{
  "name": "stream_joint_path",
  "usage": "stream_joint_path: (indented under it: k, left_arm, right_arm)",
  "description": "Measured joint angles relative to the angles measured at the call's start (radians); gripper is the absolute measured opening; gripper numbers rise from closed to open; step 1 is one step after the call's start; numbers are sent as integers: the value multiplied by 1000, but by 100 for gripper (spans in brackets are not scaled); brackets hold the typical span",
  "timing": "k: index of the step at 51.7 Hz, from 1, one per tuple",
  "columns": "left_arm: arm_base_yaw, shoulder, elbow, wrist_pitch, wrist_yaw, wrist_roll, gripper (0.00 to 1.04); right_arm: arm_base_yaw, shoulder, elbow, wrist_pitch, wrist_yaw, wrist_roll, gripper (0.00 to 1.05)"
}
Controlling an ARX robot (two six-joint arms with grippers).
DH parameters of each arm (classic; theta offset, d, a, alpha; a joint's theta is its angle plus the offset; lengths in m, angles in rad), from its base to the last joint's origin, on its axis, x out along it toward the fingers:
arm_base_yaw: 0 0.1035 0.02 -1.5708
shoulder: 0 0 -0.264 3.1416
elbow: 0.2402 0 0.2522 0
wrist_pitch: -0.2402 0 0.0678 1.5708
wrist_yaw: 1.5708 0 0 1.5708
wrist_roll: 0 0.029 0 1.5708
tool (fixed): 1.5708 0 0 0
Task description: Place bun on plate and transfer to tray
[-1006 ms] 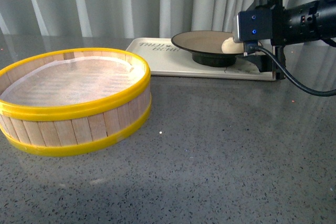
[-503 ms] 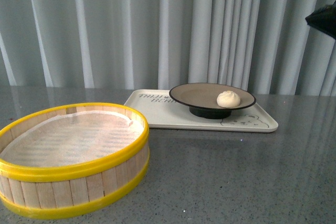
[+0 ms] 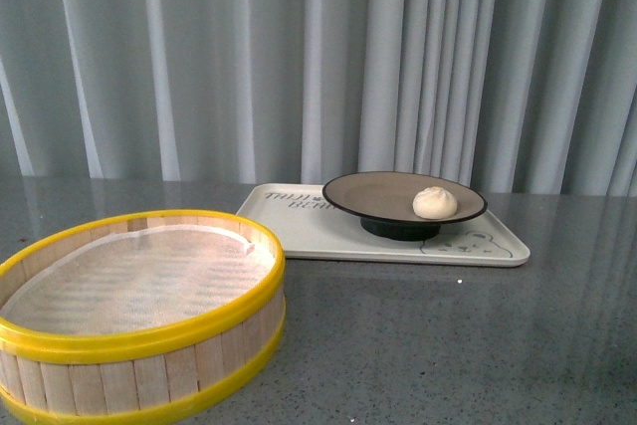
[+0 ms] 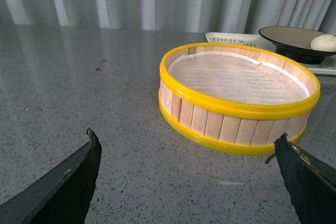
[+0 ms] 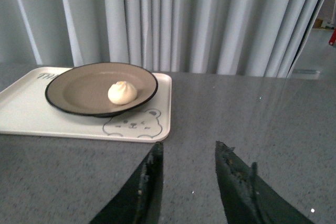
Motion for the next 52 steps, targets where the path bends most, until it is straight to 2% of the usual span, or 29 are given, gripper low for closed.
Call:
stream_joint_path:
  k: [3, 10, 18, 32, 52]
  left_arm:
    - [0, 0, 0, 0, 0, 0, 98]
    - [0, 0, 0, 0, 0, 0, 98]
    - [0, 0, 0, 0, 0, 0, 98]
    - [0, 0, 0, 0, 0, 0, 98]
    - [0, 0, 0, 0, 0, 0, 98]
  right_arm:
    - [-6, -36, -64, 20, -14, 11, 20]
    - [-34, -93, -147, 40, -54, 17, 1]
    - [-84, -164, -229, 52, -80, 23, 2]
    - [-84, -317, -352, 23, -85, 24, 2]
    - [-84, -536, -436, -109, -86, 24, 2]
